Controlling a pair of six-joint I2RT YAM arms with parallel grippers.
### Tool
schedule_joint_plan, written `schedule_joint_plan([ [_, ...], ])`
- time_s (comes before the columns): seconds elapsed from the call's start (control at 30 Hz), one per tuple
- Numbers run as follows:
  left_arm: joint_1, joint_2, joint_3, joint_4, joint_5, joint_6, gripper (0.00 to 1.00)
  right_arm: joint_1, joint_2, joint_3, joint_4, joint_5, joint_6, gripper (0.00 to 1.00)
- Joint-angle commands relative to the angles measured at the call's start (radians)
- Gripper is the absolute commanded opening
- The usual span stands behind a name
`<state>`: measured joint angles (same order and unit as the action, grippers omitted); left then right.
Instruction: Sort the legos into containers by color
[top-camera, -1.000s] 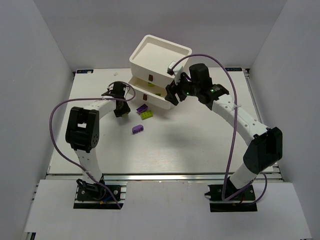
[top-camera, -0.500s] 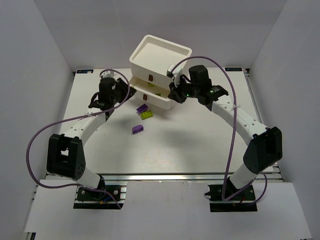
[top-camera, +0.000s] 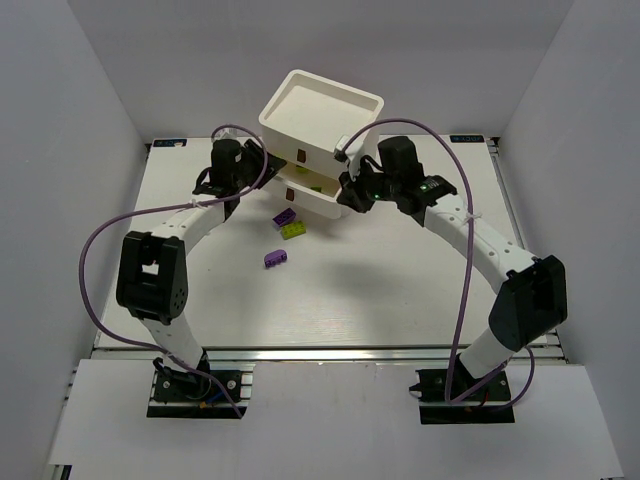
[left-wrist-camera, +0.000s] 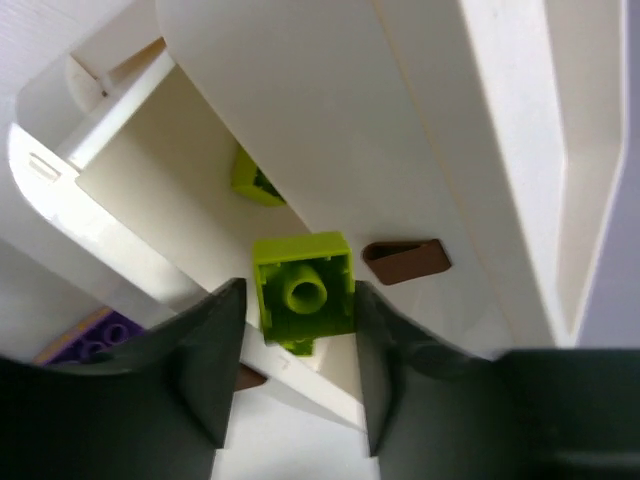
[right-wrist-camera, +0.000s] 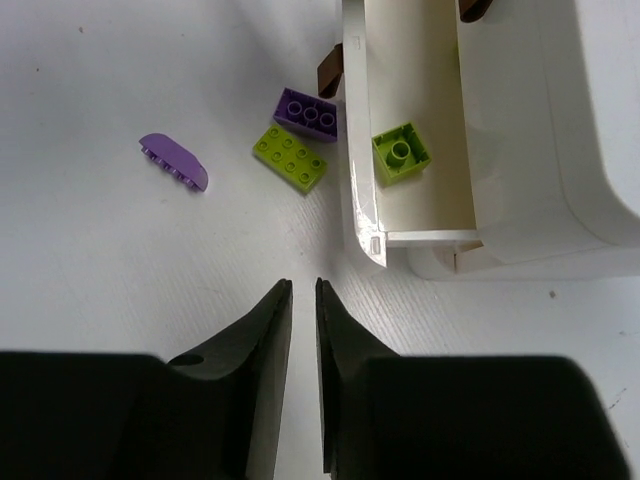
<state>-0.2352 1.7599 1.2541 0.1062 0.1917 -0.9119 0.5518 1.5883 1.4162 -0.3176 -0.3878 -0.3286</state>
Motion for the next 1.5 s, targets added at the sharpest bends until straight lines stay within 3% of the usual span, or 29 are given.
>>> schedule_joint_plan([
  [0.0, -0.004, -0.025, 0.045, 0.000, 0.000, -0.018, 0.61, 0.000, -0.053, -0.011, 0.026, 0.001, -0.018, 0.22],
  [0.1, -0.004, -0.028, 0.047, -0.013, 0.002, -0.013, 0.71, 0.002, -0.051, -0.011, 0.020, -0.011, -0.030, 0.38],
  [0.23, -0.004, -0.036, 0.062, -0.016, 0.005, -0.008, 0.73, -0.001, -0.044, -0.003, -0.003, -0.100, -0.082, 0.75],
  [0.3, -0.004, -0.046, 0.071, -0.017, 0.008, -0.004, 0.72, -0.001, -0.037, 0.000, -0.055, -0.189, -0.206, 0.78],
  [0.4, 0.014, -0.071, 0.088, -0.019, 0.009, 0.013, 0.47, 0.000, -0.034, -0.029, -0.118, -0.392, -0.428, 0.75],
  [0.43, 0.014, -0.103, 0.087, -0.025, 0.012, 0.021, 0.21, 0.007, -0.034, -0.045, -0.186, -0.449, -0.651, 0.72],
  [0.5, 0.014, -0.147, 0.079, -0.072, -0.030, 0.066, 0.07, 0.014, -0.019, -0.083, -0.242, -0.532, -0.847, 0.65],
  [0.53, 0.014, -0.205, 0.056, -0.089, -0.052, 0.083, 0.03, 0.017, -0.004, -0.085, -0.294, -0.549, -1.018, 0.63],
  [0.57, 0.023, -0.241, 0.033, -0.098, -0.075, 0.103, 0.03, 0.034, 0.042, -0.060, -0.320, -0.546, -1.077, 0.60],
  [0.6, 0.023, -0.275, 0.006, -0.100, -0.089, 0.131, 0.05, 0.042, 0.068, -0.037, -0.342, -0.531, -1.110, 0.60],
  [0.63, 0.023, -0.349, -0.060, -0.143, -0.101, 0.137, 0.19, 0.048, 0.102, -0.004, -0.368, -0.495, -1.119, 0.60],
  [0.77, 0.033, -0.559, -0.267, -0.204, -0.170, 0.171, 0.58, 0.105, 0.270, 0.134, -0.344, -0.354, -1.066, 0.67],
  [0.83, 0.033, -0.646, -0.347, -0.250, -0.213, 0.173, 0.64, 0.138, 0.324, 0.162, -0.305, -0.271, -1.046, 0.70],
  [0.97, 0.033, -0.865, -0.487, -0.338, -0.267, 0.160, 0.68, 0.172, 0.410, 0.219, -0.258, -0.157, -0.995, 0.73],
  [1.1, 0.033, -0.979, -0.554, -0.436, -0.305, 0.146, 0.70, 0.197, 0.479, 0.288, -0.233, -0.060, -0.885, 0.73],
  [1.47, 0.033, -0.988, -0.501, -0.580, -0.325, 0.214, 0.74, 0.221, 0.711, 0.557, -0.251, 0.109, -0.760, 0.72],
])
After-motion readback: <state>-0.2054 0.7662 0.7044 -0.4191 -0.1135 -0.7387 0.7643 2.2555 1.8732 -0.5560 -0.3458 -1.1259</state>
